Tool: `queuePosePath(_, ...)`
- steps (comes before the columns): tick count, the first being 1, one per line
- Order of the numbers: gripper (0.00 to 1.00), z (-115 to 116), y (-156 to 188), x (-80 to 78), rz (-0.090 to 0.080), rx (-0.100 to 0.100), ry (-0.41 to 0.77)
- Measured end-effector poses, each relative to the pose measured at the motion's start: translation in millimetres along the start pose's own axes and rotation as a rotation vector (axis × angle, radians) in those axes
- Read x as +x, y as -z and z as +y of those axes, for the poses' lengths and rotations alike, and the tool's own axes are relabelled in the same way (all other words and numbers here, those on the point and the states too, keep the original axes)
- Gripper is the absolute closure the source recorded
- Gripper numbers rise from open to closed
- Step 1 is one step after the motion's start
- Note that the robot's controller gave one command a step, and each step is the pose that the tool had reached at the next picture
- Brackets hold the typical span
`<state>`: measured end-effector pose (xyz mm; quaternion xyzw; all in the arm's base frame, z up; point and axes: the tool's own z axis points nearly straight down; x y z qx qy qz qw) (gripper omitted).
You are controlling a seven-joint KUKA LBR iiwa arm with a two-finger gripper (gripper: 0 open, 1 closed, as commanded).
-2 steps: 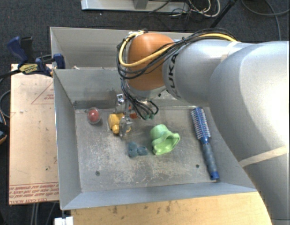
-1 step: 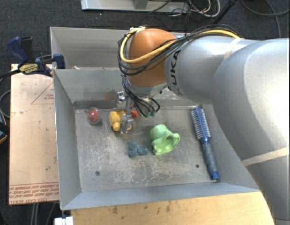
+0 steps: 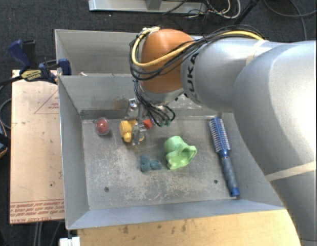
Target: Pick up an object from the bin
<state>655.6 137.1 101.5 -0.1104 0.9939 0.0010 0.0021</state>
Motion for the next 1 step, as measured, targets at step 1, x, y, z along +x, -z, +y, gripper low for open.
queuePosePath(1, 1.0, 0.4, 87.4, -3.1, -0.009, 0.001, -0.001)
